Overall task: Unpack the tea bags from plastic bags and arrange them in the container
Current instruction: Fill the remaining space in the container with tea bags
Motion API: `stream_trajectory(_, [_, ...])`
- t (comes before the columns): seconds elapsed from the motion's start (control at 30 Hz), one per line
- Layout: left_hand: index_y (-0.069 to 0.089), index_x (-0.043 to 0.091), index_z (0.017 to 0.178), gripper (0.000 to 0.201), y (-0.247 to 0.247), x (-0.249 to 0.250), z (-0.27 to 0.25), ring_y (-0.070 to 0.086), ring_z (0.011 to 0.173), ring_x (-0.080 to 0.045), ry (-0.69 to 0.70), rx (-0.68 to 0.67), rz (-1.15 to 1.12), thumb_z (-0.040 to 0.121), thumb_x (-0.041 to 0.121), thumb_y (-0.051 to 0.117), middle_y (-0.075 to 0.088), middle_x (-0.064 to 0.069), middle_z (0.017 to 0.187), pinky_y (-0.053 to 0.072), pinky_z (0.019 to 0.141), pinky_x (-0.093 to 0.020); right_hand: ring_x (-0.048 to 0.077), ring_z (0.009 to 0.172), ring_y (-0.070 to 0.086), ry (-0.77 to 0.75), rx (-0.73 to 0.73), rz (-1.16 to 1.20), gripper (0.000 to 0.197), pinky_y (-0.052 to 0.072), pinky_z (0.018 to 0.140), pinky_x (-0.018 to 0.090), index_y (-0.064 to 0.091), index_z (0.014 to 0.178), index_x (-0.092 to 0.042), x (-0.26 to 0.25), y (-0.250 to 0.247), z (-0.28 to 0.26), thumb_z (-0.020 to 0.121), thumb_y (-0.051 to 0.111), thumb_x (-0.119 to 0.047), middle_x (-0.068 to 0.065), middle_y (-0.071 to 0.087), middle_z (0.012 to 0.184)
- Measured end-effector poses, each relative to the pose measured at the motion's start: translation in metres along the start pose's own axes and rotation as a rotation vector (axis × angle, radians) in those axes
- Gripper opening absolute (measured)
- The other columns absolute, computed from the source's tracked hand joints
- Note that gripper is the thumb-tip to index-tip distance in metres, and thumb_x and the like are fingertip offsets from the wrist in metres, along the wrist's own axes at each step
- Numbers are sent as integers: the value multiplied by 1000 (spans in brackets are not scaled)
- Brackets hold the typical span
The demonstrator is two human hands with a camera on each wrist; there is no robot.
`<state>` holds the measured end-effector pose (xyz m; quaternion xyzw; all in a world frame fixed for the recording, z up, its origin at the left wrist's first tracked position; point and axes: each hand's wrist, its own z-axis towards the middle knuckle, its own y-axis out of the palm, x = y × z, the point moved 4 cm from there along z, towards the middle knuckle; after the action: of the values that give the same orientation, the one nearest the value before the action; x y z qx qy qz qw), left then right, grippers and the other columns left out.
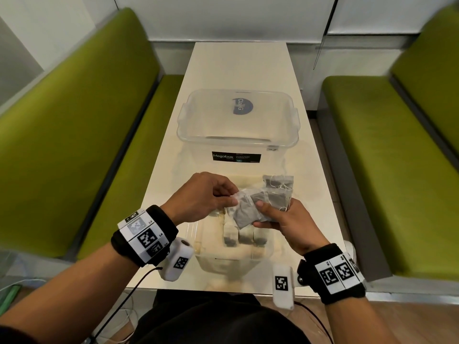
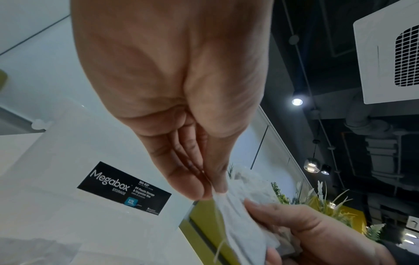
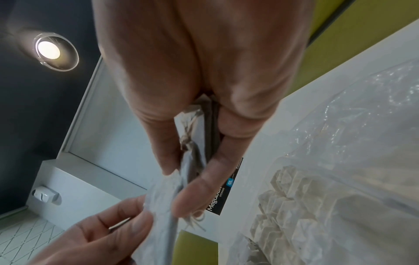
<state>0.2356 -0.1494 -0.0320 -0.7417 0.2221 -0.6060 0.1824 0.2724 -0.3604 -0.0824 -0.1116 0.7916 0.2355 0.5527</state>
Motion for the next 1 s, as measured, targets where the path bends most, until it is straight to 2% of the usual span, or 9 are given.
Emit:
stream_trajectory(0.17, [77, 22, 96, 9, -23, 7, -4, 72, 75, -4, 11, 68, 100, 88, 22, 79, 77, 7, 82, 59, 75, -22, 33, 110, 72, -20, 132, 35, 24, 62, 86, 44, 72, 119, -4, 6, -22, 0, 95, 68, -9, 13, 77, 115])
stream_trajectory(0.23, [76, 25, 94, 5, -35, 4, -4, 68, 73, 1, 20, 128, 182, 89, 23, 78, 75, 10, 81, 51, 67, -12, 32, 108, 73, -24, 176, 50, 22, 63, 86, 42, 73, 117, -4, 6, -31, -2, 96, 66, -9, 13, 77, 113])
stream_trajectory(0.3, [75, 28, 93, 3, -43, -3, -2, 64, 70, 4, 14, 162, 311, 90, 26, 76, 72, 14, 79, 44, 60, -7, 30, 107, 74, -21, 200, 68, 22, 63, 85, 39, 73, 117, -3, 6, -38, -3, 97, 65, -8, 14, 77, 112])
stream_trajectory(0.37, [73, 28, 93, 2, -45, -13, 2, 63, 71, 3, -9, 151, 424, 91, 28, 75, 71, 16, 79, 42, 61, -10, 30, 107, 74, -13, 210, 84, 22, 63, 84, 38, 72, 117, -2, 6, -43, -4, 97, 65, -8, 15, 77, 113])
stream_trajectory(0.47, [74, 27, 96, 4, -38, -32, 10, 67, 78, -6, -35, 67, 546, 93, 28, 72, 73, 12, 86, 53, 71, -25, 31, 108, 73, 4, 225, 105, 20, 63, 85, 39, 72, 114, -2, 6, -45, -4, 97, 64, -6, 14, 77, 113])
stream_trajectory(0.53, [74, 26, 99, 8, -29, -45, 15, 66, 82, -9, -47, 6, 622, 94, 29, 70, 74, 10, 92, 56, 76, -29, 31, 108, 73, 12, 227, 107, 18, 63, 85, 39, 73, 113, -2, 6, -45, -4, 97, 64, -6, 14, 77, 113])
stream_trajectory(0.7, [73, 25, 102, 11, -6, -70, 28, 62, 84, -13, -45, -114, 735, 94, 30, 67, 75, 7, 99, 52, 75, -30, 27, 105, 74, 21, 216, 108, 16, 64, 85, 38, 74, 110, -5, 4, -41, -4, 98, 63, -6, 13, 78, 111])
stream_trajectory(0.83, [73, 25, 103, 12, 4, -81, 35, 65, 89, -17, -36, -137, 803, 94, 28, 65, 75, 6, 101, 42, 72, -26, 25, 103, 75, 21, 199, 95, 16, 64, 84, 38, 76, 106, -8, 1, -37, -4, 98, 63, -6, 11, 78, 110])
stream_trajectory(1.0, [73, 25, 108, 17, 4, -88, 41, 66, 98, -21, -41, -112, 837, 96, 28, 61, 75, 4, 108, 46, 79, -29, 25, 106, 74, 24, 184, 76, 16, 63, 86, 39, 76, 108, -9, -1, -36, -4, 98, 62, -7, 11, 78, 111])
